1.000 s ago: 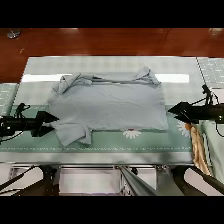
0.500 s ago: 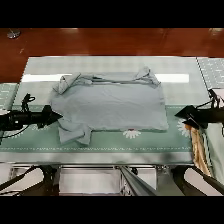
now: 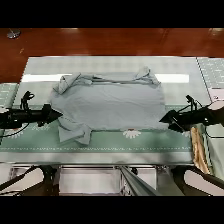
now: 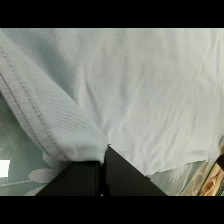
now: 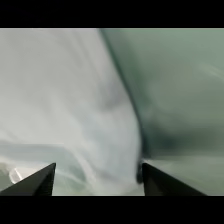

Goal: Fold the shirts.

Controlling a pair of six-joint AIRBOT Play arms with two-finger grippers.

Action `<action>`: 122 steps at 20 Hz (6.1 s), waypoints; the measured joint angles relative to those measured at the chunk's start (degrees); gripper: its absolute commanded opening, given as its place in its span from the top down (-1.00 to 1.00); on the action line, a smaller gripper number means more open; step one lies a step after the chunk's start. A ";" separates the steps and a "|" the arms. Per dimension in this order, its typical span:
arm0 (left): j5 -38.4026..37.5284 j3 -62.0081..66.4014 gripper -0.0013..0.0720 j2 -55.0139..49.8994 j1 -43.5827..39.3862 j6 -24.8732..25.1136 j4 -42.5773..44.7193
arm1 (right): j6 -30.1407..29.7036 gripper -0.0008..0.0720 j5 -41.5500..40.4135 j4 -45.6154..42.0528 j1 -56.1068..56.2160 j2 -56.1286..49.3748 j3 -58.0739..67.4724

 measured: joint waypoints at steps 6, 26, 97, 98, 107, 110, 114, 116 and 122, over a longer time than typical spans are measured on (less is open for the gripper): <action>-0.92 1.62 0.92 0.13 0.00 0.11 -0.04 | -0.35 0.92 -2.08 4.31 6.21 -6.10 7.89; -0.81 74.12 0.92 25.42 7.04 -11.74 8.52 | 2.36 0.92 10.60 -9.42 7.89 21.68 80.43; -10.45 -8.85 -0.12 3.06 -0.13 -10.95 12.96 | -10.84 -0.73 0.85 5.55 -5.20 3.87 0.68; -8.48 -9.46 0.87 3.13 -2.03 -10.25 12.46 | -10.49 -0.73 0.44 4.83 -6.19 3.93 1.07; -4.96 -9.42 0.92 3.30 -7.19 -5.99 7.58 | -3.48 -0.73 8.26 -6.47 -7.37 3.63 -2.73; -4.92 -9.31 0.92 3.32 -7.39 -5.60 6.93 | -2.95 -0.73 8.48 -4.81 -2.93 2.10 -3.67; -4.46 -9.29 0.92 3.32 -7.45 -5.29 6.51 | -3.26 -0.23 3.69 2.16 1.14 -0.13 -3.87; -4.31 -9.07 0.92 3.32 -7.45 -4.68 6.05 | -4.44 0.92 -0.94 3.91 2.03 -0.96 -3.39; -2.75 -3.61 0.92 3.19 -6.47 -1.09 2.43 | -7.65 0.92 -1.46 9.16 2.78 -1.53 4.20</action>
